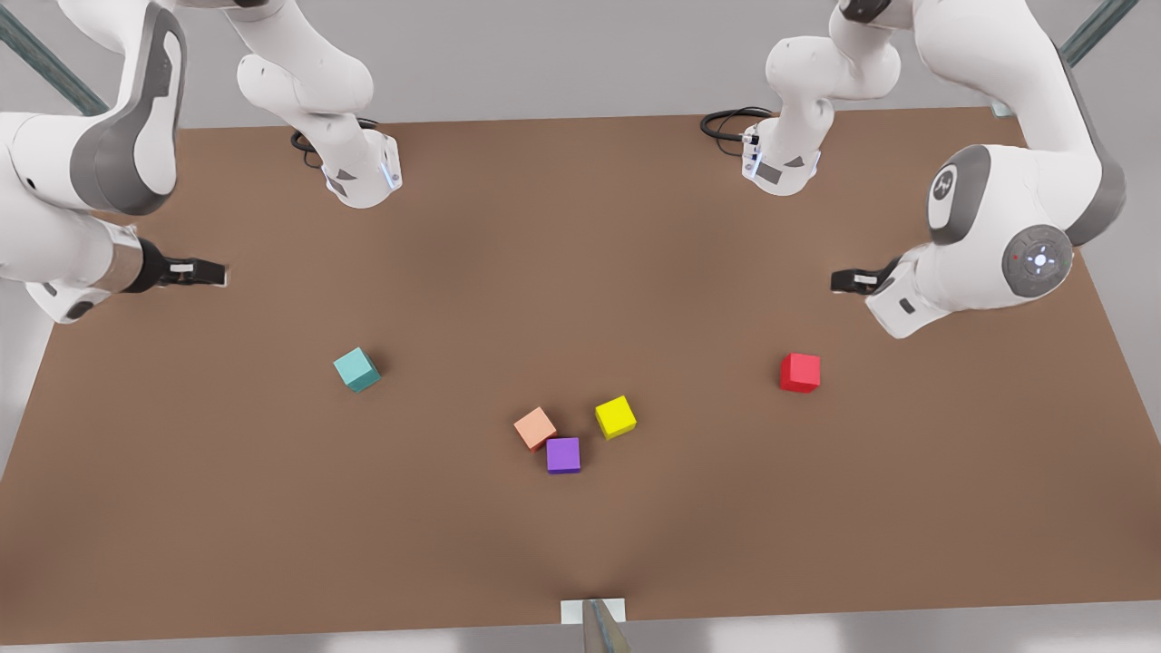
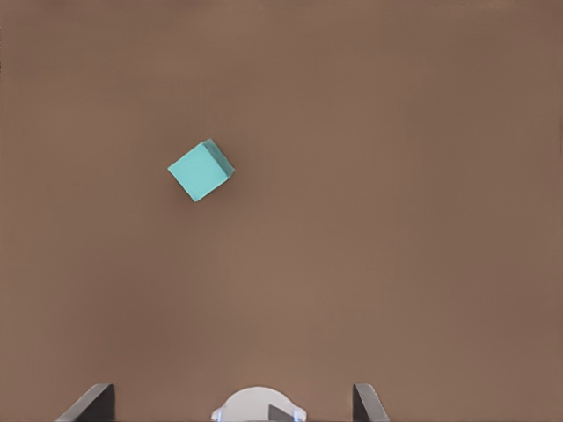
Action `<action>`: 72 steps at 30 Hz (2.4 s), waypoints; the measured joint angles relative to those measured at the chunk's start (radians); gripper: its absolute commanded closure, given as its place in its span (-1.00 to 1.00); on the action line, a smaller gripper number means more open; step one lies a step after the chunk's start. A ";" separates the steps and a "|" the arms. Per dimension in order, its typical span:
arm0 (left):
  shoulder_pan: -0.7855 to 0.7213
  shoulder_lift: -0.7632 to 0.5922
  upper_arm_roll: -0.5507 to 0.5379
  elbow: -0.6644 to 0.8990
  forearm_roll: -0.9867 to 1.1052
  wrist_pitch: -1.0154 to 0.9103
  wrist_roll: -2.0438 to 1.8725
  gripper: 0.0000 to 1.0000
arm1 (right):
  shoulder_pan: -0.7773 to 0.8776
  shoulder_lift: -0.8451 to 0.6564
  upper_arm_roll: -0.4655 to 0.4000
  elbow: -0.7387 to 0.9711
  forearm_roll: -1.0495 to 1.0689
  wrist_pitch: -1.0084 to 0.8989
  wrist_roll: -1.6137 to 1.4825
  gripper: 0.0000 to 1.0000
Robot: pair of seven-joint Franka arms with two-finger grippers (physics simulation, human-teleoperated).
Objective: Pick up red wooden cube and pass to hand red wooden cube and place in blue wooden cube
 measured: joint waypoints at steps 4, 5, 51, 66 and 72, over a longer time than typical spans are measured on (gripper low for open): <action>0.010 0.001 0.011 0.007 0.009 0.066 -0.021 -1.00 | -0.031 0.001 0.000 0.003 0.001 0.087 -0.013 -1.00; 0.006 0.015 0.012 -0.005 0.010 0.085 -0.025 -1.00 | -0.034 0.001 0.000 0.004 0.001 0.101 -0.016 -1.00; -0.026 0.352 -0.228 -0.185 -0.046 0.826 -0.075 -0.32 | 0.048 0.119 0.012 0.065 0.025 0.174 -0.091 -1.00; -0.035 0.705 -0.624 0.254 -0.908 0.786 -0.060 -0.31 | 0.264 0.621 0.015 0.241 1.192 0.311 -0.925 -1.00; -0.006 0.741 -0.633 0.279 -0.992 0.863 0.097 -0.25 | 0.283 0.497 0.011 -0.031 1.350 0.413 -1.268 -1.00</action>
